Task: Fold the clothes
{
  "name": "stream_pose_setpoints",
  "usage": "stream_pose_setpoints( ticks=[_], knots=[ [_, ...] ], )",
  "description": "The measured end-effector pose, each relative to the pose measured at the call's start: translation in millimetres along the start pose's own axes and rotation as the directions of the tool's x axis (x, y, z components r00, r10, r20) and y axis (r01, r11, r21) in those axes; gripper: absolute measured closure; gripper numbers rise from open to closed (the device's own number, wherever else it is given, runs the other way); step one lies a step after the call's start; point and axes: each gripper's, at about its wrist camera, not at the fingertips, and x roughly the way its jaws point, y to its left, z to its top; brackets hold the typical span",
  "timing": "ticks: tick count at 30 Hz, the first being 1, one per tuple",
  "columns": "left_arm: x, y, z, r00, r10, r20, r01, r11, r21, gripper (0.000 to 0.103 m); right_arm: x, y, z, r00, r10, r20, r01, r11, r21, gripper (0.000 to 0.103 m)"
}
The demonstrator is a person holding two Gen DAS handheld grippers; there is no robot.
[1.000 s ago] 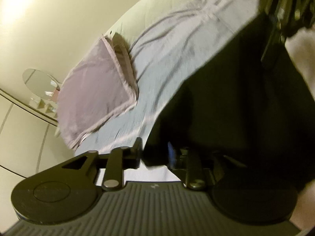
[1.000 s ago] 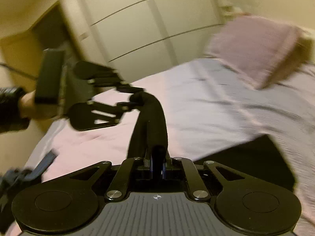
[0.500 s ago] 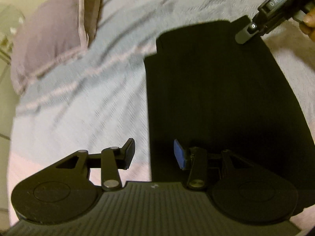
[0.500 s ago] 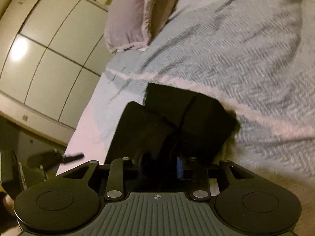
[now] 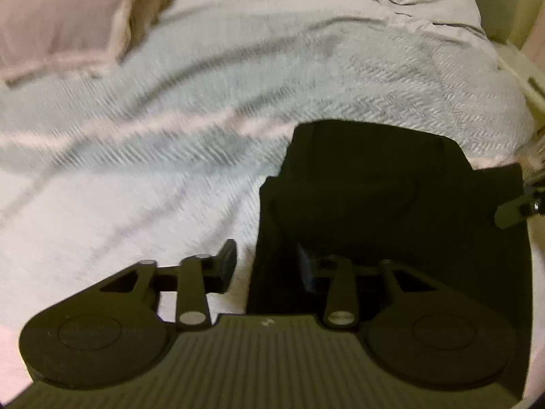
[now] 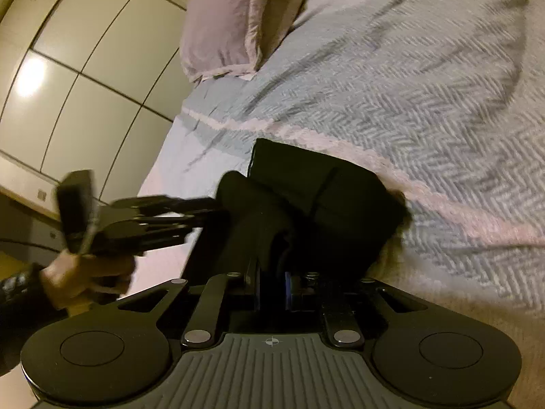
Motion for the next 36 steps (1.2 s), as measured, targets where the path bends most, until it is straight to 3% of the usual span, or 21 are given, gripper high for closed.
stream_pose_setpoints(
  ticks=[2, 9, 15, 18, 20, 23, 30, 33, 36],
  knots=[
    [-5.6, 1.7, -0.6, 1.000, -0.019, 0.009, 0.019, 0.999, -0.030, 0.103, -0.5, -2.4, -0.8, 1.000, 0.001, 0.001, -0.001, 1.000, 0.009, 0.094],
    [-54.8, 2.5, 19.6, 0.991, -0.030, 0.132, 0.037, 0.998, -0.047, 0.103, -28.0, 16.2, 8.2, 0.998, 0.025, 0.063, -0.022, 0.999, -0.044, 0.097],
    [-3.4, -3.8, 41.6, 0.995, -0.012, 0.098, 0.017, 0.999, -0.047, 0.103, -20.7, -13.1, 19.1, 0.993, -0.039, 0.109, 0.037, 0.999, 0.020, 0.097],
    [15.1, -0.5, 37.5, 0.996, -0.003, 0.087, 0.011, 0.995, -0.098, 0.098, -16.9, -26.7, 17.1, 0.992, -0.052, 0.113, 0.045, 0.997, 0.062, 0.095],
    [7.5, 3.5, 33.9, 0.995, 0.022, 0.102, -0.010, 0.993, -0.117, 0.080, -18.2, -30.6, 15.2, 0.990, -0.066, 0.122, 0.057, 0.996, 0.071, 0.090],
    [-15.8, 15.6, 22.9, 0.992, 0.053, 0.117, -0.037, 0.991, -0.132, 0.075, -32.0, -24.8, 9.5, 0.983, -0.125, 0.136, 0.119, 0.991, 0.056, 0.079],
    [-86.1, 35.1, -50.3, 0.978, 0.197, 0.068, -0.190, 0.977, -0.093, 0.076, -55.5, 7.1, -23.8, 0.980, -0.170, 0.106, 0.169, 0.986, 0.012, 0.070],
    [-106.3, 19.5, -101.9, 0.965, 0.261, 0.034, -0.262, 0.965, 0.022, 0.074, -54.8, 26.5, -60.6, 0.986, -0.164, 0.028, 0.164, 0.986, -0.018, 0.059],
    [-116.1, -13.9, -156.3, 0.952, 0.301, 0.061, -0.306, 0.923, 0.232, 0.065, -51.3, 47.4, -105.7, 0.988, -0.140, -0.063, 0.137, 0.989, -0.051, 0.049]
  ],
)
